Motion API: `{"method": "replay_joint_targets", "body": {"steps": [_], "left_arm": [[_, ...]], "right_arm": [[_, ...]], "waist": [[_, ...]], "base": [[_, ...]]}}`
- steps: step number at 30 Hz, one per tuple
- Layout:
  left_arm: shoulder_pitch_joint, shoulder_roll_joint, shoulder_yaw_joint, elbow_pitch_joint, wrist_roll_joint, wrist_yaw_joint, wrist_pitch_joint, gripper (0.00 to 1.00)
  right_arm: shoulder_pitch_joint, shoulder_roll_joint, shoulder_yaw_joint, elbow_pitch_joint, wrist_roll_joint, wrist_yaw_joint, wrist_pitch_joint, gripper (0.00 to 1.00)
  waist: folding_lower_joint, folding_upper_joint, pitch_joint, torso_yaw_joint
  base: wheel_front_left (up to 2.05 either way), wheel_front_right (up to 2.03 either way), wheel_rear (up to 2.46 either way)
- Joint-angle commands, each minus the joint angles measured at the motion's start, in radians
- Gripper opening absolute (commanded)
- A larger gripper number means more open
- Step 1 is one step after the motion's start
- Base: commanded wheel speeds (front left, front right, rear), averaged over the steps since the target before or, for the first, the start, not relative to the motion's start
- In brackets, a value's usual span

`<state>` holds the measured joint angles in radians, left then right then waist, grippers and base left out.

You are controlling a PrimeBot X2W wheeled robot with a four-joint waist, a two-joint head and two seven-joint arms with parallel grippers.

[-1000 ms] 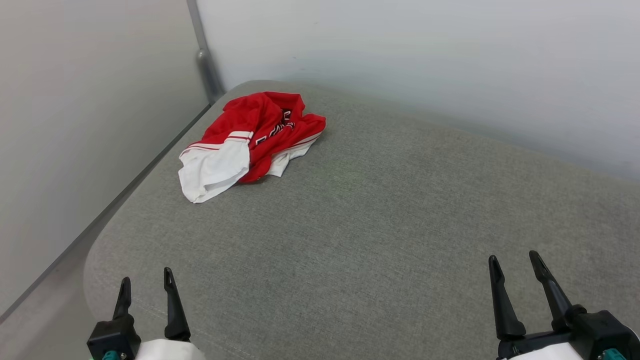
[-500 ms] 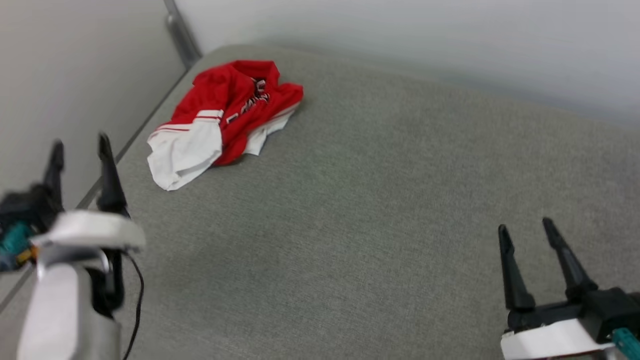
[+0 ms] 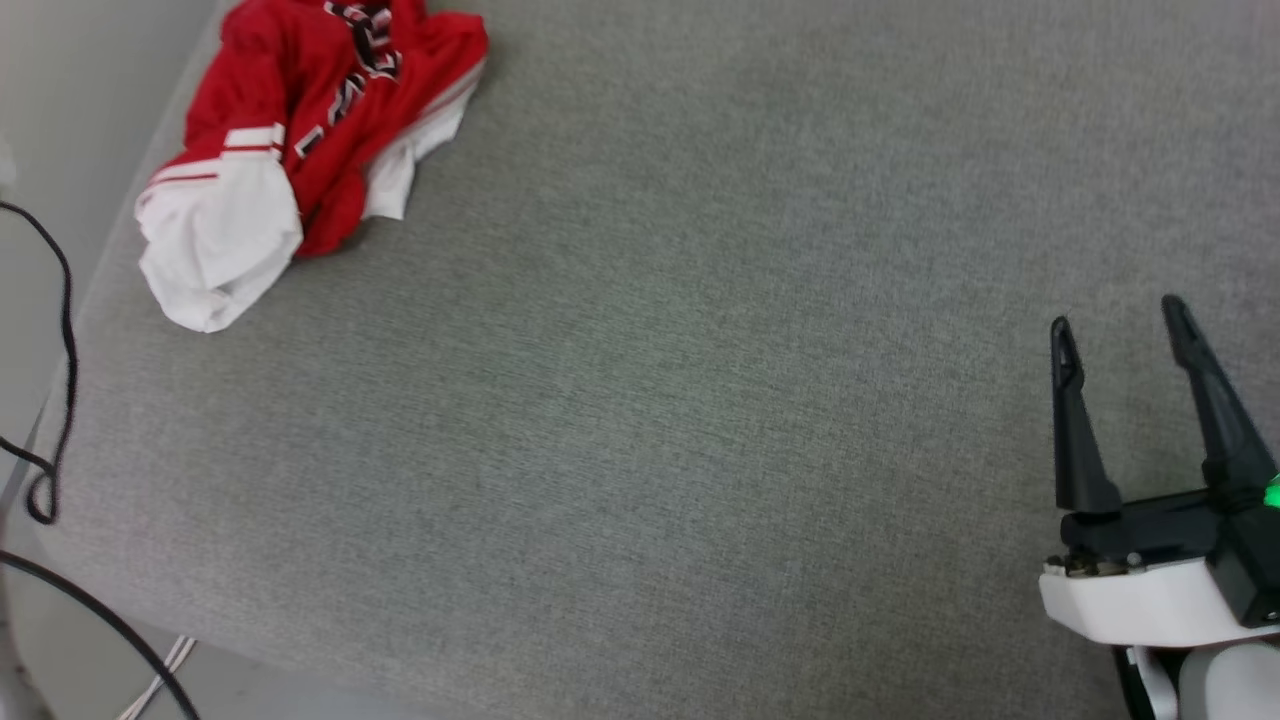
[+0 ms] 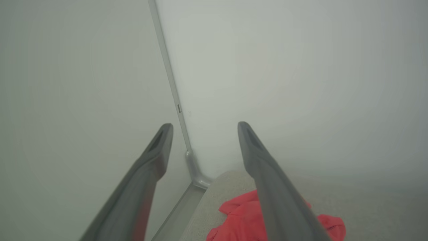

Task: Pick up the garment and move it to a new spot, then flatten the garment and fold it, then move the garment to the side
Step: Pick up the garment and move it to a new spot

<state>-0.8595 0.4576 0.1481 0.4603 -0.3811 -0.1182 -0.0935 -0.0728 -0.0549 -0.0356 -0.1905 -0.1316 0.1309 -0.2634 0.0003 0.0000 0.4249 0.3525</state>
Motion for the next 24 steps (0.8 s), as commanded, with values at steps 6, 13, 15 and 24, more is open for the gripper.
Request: {"method": "replay_joint_targets", "body": {"steps": [6, 13, 15, 24], "left_arm": [[-0.128, 0.082, -0.104, 0.089, -0.080, -0.010, 0.128, 1.00], [-0.196, 0.173, -0.249, 0.141, -0.268, -0.010, 0.320, 1.00], [-0.207, 0.197, -0.286, 0.147, -0.349, -0.010, 0.409, 1.00], [-0.209, 0.243, -0.408, 0.185, -0.568, -0.011, 0.702, 1.00]], "right_arm": [[-0.040, -0.023, -0.006, -0.058, -0.019, 0.000, -0.002, 1.00], [-0.061, -0.027, 0.006, -0.093, -0.019, 0.000, -0.002, 1.00], [-0.061, -0.027, 0.007, -0.100, -0.020, 0.000, -0.002, 1.00], [-0.077, -0.036, 0.005, -0.121, -0.024, 0.000, -0.002, 1.00]], "waist": [[-0.0003, 0.0000, 0.105, -0.044], [-0.0003, 0.0000, 0.145, -0.080], [-0.0003, 0.0000, 0.157, -0.089], [-0.0003, 0.0000, 0.222, -0.115]], "base": [[0.00, 0.00, 0.00], [0.00, 0.00, 0.00], [0.00, 0.00, 0.00], [0.00, 0.00, 0.00]]}}
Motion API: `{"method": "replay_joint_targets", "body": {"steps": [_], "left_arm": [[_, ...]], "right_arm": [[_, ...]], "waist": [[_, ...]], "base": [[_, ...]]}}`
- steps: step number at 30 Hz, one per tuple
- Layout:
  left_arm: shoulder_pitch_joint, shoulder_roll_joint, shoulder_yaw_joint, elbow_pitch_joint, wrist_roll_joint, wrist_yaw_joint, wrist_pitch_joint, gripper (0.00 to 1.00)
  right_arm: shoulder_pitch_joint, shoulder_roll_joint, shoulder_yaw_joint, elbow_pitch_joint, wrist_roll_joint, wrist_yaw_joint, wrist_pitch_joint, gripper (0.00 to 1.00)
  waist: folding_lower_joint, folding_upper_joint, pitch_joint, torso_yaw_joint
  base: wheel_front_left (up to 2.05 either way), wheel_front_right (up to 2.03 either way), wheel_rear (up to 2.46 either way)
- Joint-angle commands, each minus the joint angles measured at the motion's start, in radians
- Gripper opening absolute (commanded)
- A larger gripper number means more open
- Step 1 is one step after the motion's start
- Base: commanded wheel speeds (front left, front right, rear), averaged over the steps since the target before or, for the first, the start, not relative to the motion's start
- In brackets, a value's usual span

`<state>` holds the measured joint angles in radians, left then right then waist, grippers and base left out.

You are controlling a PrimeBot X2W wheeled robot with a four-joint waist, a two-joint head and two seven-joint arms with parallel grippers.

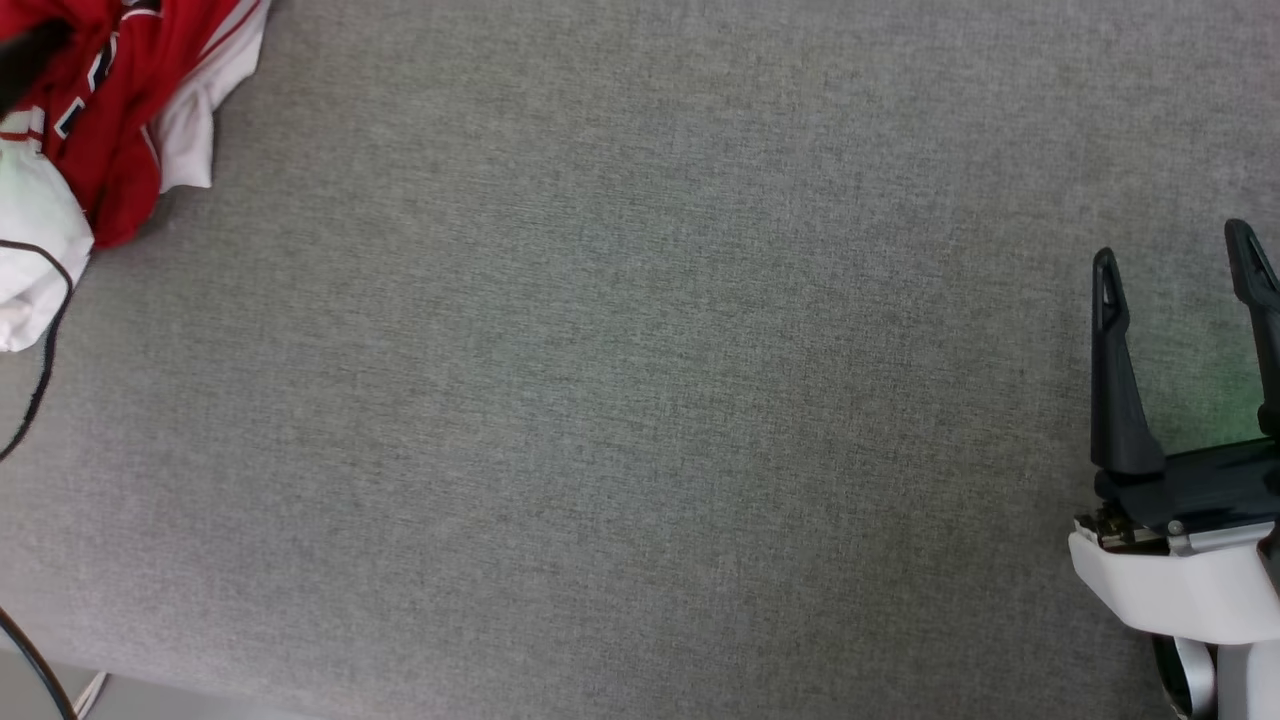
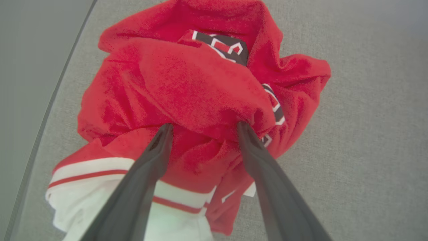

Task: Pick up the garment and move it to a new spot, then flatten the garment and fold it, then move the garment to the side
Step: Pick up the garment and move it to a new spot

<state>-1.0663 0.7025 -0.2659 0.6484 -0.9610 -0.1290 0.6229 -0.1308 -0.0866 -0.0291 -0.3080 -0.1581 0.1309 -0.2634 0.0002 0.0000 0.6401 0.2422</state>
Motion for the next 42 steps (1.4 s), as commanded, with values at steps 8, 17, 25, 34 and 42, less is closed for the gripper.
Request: {"method": "replay_joint_targets", "body": {"steps": [8, 17, 25, 34, 42], "left_arm": [[0.035, -0.032, -0.080, 0.082, -0.073, 0.000, 0.113, 1.00], [0.044, -0.062, -0.156, 0.124, -0.083, 0.000, 0.085, 0.00], [-0.007, 0.028, -0.202, 0.059, -0.064, 0.000, -0.005, 0.00], [-0.072, 0.104, -0.287, -0.100, -0.035, 0.000, -0.047, 0.00], [-0.153, 0.131, -0.373, -0.267, 0.004, 0.000, -0.028, 0.00]], "right_arm": [[-0.033, -0.010, 0.007, -0.002, 0.005, 0.000, -0.002, 1.00], [-0.037, -0.003, 0.004, 0.019, 0.013, 0.000, -0.002, 1.00], [-0.033, 0.014, 0.026, 0.047, 0.025, 0.000, -0.002, 1.00], [-0.024, 0.033, 0.054, 0.086, 0.046, 0.000, -0.002, 1.00], [-0.011, 0.037, 0.070, 0.113, 0.103, 0.000, -0.002, 1.00]], "waist": [[-0.0002, 0.0000, 0.043, -0.023], [-0.0002, 0.0000, 0.032, -0.026], [-0.0002, 0.0000, -0.052, -0.028], [-0.0002, 0.0000, -0.168, -0.043], [-0.0002, 0.0000, -0.246, -0.094]], "base": [[0.00, 0.00, 0.00], [0.00, 0.00, 0.00], [0.00, 0.00, 0.00], [0.00, 0.00, 0.00], [0.00, 0.00, 0.00]]}}
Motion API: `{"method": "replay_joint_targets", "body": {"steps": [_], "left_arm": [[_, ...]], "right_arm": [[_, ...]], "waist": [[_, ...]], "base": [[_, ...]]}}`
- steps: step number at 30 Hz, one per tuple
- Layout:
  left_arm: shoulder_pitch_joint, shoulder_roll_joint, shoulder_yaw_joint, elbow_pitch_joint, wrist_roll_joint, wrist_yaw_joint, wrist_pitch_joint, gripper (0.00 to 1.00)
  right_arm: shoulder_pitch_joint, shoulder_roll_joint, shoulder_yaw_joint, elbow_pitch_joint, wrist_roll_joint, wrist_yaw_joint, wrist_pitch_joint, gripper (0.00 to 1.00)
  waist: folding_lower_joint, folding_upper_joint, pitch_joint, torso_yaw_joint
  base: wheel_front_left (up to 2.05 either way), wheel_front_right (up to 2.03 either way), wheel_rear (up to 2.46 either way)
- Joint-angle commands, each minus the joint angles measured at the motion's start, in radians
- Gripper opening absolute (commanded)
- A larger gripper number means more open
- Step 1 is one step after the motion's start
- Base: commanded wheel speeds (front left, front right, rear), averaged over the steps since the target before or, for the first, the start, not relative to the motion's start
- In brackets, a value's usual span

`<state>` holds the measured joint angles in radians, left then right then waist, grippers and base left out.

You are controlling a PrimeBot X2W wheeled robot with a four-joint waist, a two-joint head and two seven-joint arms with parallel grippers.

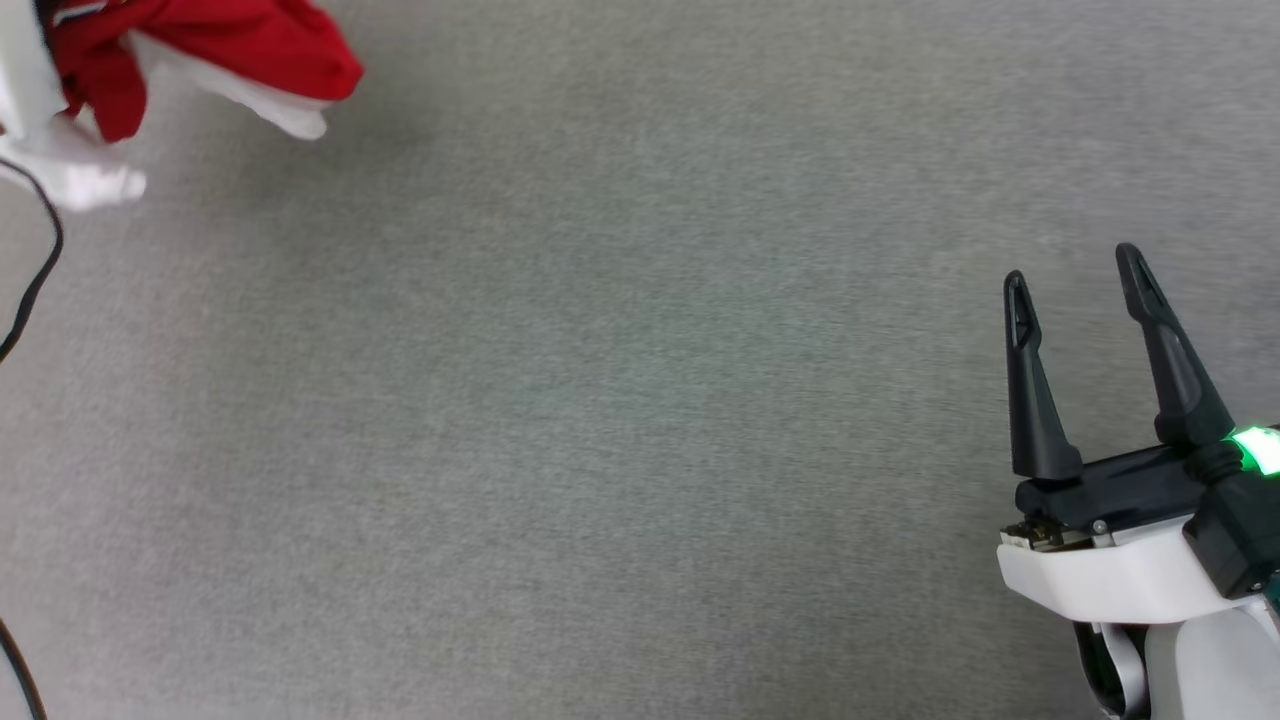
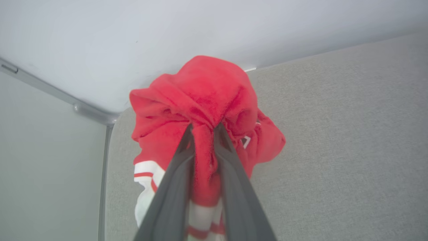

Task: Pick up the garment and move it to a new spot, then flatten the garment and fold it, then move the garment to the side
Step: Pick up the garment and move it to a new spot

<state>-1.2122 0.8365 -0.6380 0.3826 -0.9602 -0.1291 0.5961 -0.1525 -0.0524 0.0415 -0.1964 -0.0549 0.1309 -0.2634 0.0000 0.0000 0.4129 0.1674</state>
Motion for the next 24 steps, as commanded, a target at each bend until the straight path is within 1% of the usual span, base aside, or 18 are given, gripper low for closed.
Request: {"method": "replay_joint_targets", "body": {"steps": [1, 7, 12, 17, 20, 24], "left_arm": [[-0.017, -0.002, -0.011, -0.020, 0.011, 0.000, 0.004, 0.00], [-0.068, -0.021, -0.073, -0.128, 0.025, 0.000, 0.011, 0.00], [-0.098, -0.062, -0.135, -0.207, 0.029, 0.000, 0.016, 0.00], [-0.100, -0.119, -0.207, -0.264, 0.024, 0.000, 0.004, 0.00], [-0.084, -0.163, -0.257, -0.275, 0.033, 0.000, -0.021, 0.00], [-0.043, -0.230, -0.348, -0.271, 0.033, 0.000, -0.058, 0.00]], "right_arm": [[0.012, 0.003, 0.002, 0.003, 0.008, 0.000, -0.002, 1.00], [0.023, 0.003, 0.007, 0.020, 0.054, 0.000, -0.002, 1.00], [0.037, 0.004, 0.011, 0.029, 0.073, 0.000, -0.002, 1.00], [0.054, 0.004, 0.013, 0.040, 0.096, 0.000, -0.002, 1.00], [0.055, 0.004, 0.011, 0.044, 0.104, 0.000, -0.002, 1.00], [0.058, 0.004, 0.019, 0.053, 0.108, 0.000, -0.002, 1.00]], "waist": [[0.0000, 0.0000, -0.027, -0.030], [0.0000, 0.0000, -0.078, -0.117], [0.0000, 0.0000, -0.110, -0.195], [0.0000, 0.0000, -0.126, -0.259], [0.0000, 0.0000, -0.128, -0.282], [0.0000, 0.0000, -0.129, -0.304]], "base": [[0.00, 0.00, 0.00], [0.00, 0.00, 0.00], [0.00, 0.00, 0.00], [0.00, 0.00, 0.00], [0.00, 0.00, 0.00], [0.00, 0.00, 0.00]]}}
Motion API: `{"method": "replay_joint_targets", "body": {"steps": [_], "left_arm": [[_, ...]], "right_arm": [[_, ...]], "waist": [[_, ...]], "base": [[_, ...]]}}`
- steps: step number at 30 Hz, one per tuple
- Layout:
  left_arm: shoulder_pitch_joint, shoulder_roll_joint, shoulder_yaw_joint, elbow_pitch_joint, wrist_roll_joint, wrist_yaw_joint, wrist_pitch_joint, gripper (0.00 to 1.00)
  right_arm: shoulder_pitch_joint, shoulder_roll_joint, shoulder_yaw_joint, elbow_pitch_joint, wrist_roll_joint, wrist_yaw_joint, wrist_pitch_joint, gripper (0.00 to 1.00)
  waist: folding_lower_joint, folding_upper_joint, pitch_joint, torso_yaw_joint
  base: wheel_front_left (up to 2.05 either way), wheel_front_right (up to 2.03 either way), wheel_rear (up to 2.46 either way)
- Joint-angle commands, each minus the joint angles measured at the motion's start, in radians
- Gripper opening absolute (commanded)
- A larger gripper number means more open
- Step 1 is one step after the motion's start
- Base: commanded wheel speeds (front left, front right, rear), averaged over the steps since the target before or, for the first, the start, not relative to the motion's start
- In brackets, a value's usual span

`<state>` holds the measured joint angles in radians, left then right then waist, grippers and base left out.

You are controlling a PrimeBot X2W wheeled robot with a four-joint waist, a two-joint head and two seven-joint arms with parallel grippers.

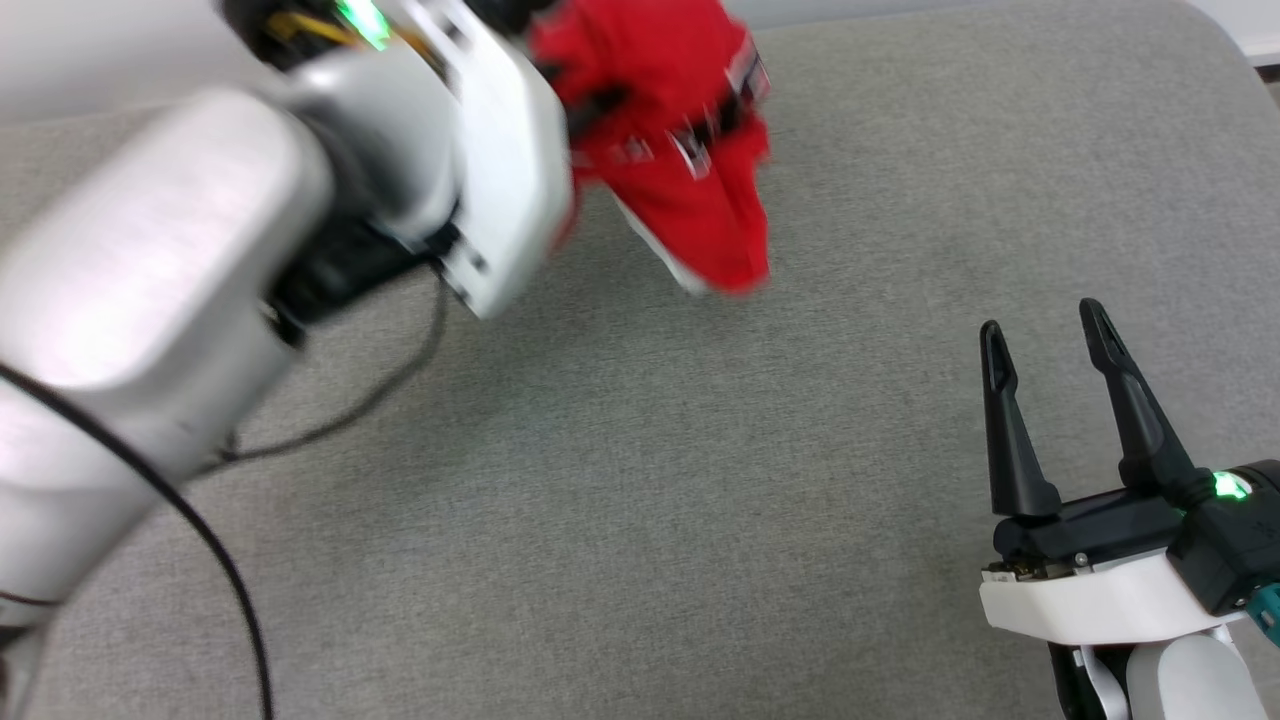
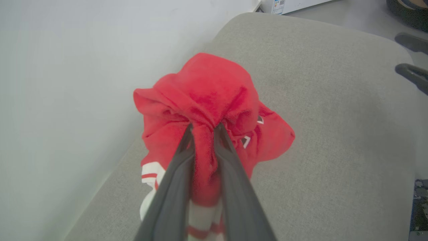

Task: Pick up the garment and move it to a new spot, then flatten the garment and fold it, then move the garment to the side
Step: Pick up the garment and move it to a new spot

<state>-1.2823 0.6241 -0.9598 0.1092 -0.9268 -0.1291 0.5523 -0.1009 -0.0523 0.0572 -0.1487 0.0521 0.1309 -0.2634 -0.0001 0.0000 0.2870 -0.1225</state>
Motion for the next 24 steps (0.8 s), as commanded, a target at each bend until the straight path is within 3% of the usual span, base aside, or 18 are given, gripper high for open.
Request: {"method": "replay_joint_targets", "body": {"steps": [1, 14, 24], "left_arm": [[0.038, -0.032, -0.050, 0.003, -0.004, 0.000, -0.023, 0.00], [0.275, -0.150, -0.281, 0.084, -0.030, 0.000, -0.131, 0.00], [0.424, -0.248, -0.320, 0.203, 0.003, 0.000, -0.181, 0.00]], "right_arm": [[0.007, 0.003, 0.002, 0.007, 0.002, 0.000, -0.002, 1.00], [0.011, 0.003, -0.018, 0.018, 0.003, 0.000, -0.002, 1.00], [-0.003, 0.003, -0.019, 0.037, -0.008, 0.000, -0.002, 1.00]], "waist": [[0.0001, 0.0000, -0.002, -0.018], [0.0001, 0.0000, 0.018, -0.027], [0.0001, 0.0000, 0.007, 0.009]], "base": [[0.00, 0.00, 0.00], [0.00, 0.00, 0.00], [0.00, 0.00, 0.00]]}}
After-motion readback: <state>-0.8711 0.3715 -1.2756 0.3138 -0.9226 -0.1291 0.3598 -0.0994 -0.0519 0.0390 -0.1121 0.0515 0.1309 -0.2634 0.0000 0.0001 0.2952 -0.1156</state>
